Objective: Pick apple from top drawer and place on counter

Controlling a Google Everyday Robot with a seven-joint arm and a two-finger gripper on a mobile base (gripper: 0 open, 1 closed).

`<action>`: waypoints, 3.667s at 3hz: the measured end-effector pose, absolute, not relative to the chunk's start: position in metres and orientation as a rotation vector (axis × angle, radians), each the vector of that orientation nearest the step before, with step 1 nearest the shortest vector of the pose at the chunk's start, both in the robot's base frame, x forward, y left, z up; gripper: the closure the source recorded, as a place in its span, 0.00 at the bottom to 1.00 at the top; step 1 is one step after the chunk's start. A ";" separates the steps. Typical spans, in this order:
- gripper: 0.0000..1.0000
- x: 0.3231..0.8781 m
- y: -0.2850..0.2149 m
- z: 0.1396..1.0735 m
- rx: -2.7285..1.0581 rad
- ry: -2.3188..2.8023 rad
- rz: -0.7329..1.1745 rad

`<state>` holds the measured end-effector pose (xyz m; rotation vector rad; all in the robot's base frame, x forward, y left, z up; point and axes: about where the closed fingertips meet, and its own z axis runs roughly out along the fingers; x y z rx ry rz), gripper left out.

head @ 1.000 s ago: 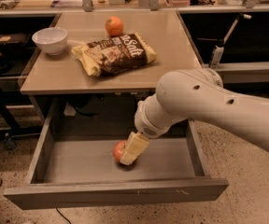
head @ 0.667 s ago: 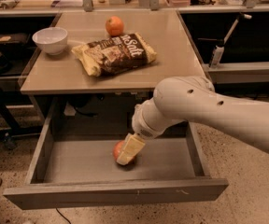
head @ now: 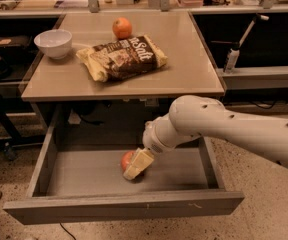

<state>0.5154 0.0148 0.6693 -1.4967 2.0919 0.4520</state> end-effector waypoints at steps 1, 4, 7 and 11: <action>0.00 0.515 0.015 0.669 -1.497 2.092 0.452; 0.00 0.514 0.029 0.635 -1.456 2.100 0.447; 0.19 0.510 0.040 0.597 -1.412 2.122 0.530; 1.00 0.506 0.035 0.609 -1.377 2.148 0.501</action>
Offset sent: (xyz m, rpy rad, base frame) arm -0.0116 0.0080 -0.0279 0.0089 0.0018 -0.0334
